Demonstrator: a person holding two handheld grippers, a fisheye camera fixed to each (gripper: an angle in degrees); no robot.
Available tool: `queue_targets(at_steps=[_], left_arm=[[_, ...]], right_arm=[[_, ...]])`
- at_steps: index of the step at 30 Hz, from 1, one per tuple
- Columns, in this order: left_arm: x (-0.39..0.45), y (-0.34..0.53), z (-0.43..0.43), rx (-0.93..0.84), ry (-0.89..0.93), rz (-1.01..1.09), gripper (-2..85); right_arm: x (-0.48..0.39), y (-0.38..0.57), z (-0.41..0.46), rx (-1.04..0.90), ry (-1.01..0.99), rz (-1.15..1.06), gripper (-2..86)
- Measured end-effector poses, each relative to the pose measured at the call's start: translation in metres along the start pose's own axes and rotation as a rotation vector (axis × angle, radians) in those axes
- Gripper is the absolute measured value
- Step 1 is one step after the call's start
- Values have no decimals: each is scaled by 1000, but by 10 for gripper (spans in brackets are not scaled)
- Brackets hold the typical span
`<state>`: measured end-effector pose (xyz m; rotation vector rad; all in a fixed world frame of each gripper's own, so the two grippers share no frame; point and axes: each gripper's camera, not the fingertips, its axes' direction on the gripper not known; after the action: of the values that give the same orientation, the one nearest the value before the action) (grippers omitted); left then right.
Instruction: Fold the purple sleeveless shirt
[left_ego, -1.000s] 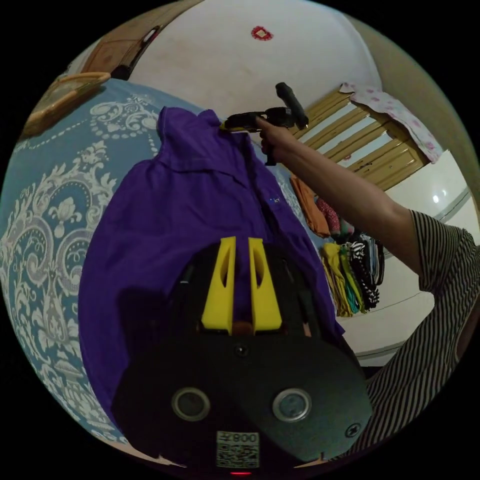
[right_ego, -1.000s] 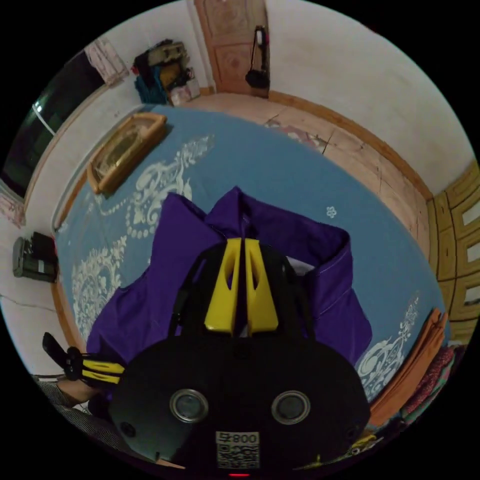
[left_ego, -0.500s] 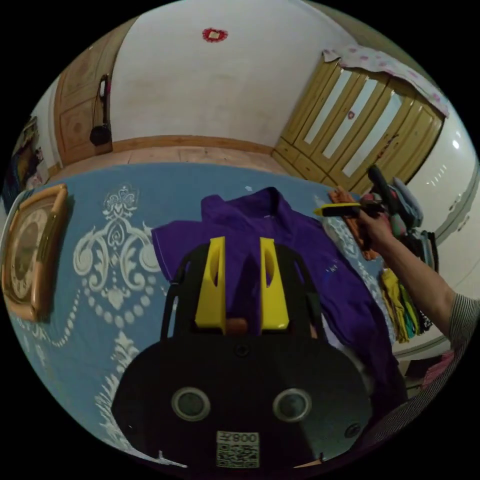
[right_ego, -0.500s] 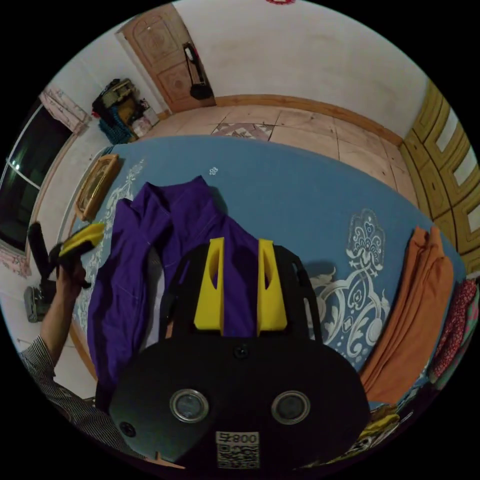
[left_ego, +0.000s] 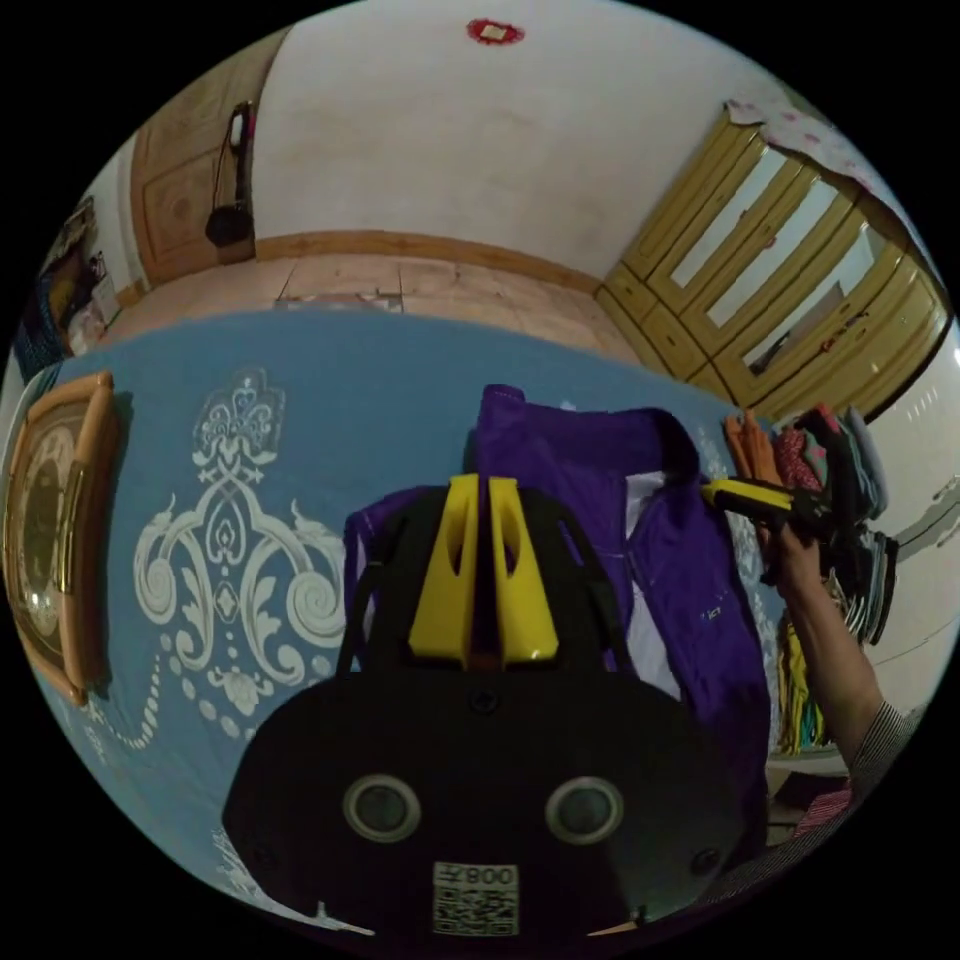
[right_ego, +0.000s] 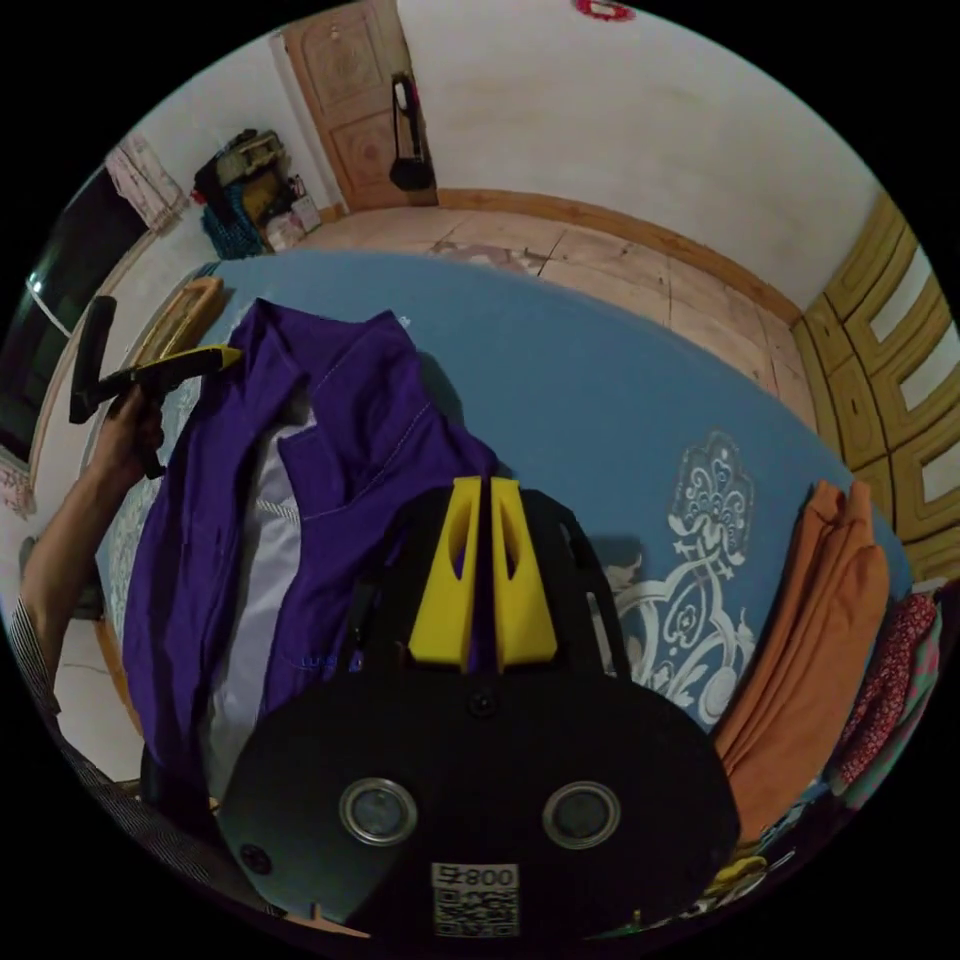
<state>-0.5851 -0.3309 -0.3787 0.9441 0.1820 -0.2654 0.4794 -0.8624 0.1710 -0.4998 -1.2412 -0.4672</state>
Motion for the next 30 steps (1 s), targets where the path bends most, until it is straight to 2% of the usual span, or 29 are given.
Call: queue_targets(at_steps=[3, 6, 8, 10, 14, 17, 22, 26, 30], left_arm=[[15, -14, -4, 29, -61, 52, 36], [23, -18, 19, -99, -157, 81, 55], [22, -9, 17, -88, -192, 47, 69], [18, 6, 2, -30, -127, 44, 83], [11, 80, -51, 53, 193, 129, 99], [23, 164, -76, -47, 278, 151, 108], [62, 299, -94, -211, 385, 47, 115], [85, 354, -94, -259, 359, -23, 106], [96, 363, -82, -308, 171, 29, 33]], right_arm=[[14, 8, -14, 62, 0, 22, 33], [30, 7, 4, -58, 1, 87, 45], [44, 16, 9, -70, -44, 177, 53], [52, 28, 1, -8, -72, 194, 57], [60, 67, -24, 86, -151, 179, 64], [34, 105, -35, 108, -280, 67, 72], [-26, 141, -19, 27, -412, -56, 80], [-49, 137, 11, -58, -432, -25, 83], [-59, 139, 38, -152, -357, 14, 77]])
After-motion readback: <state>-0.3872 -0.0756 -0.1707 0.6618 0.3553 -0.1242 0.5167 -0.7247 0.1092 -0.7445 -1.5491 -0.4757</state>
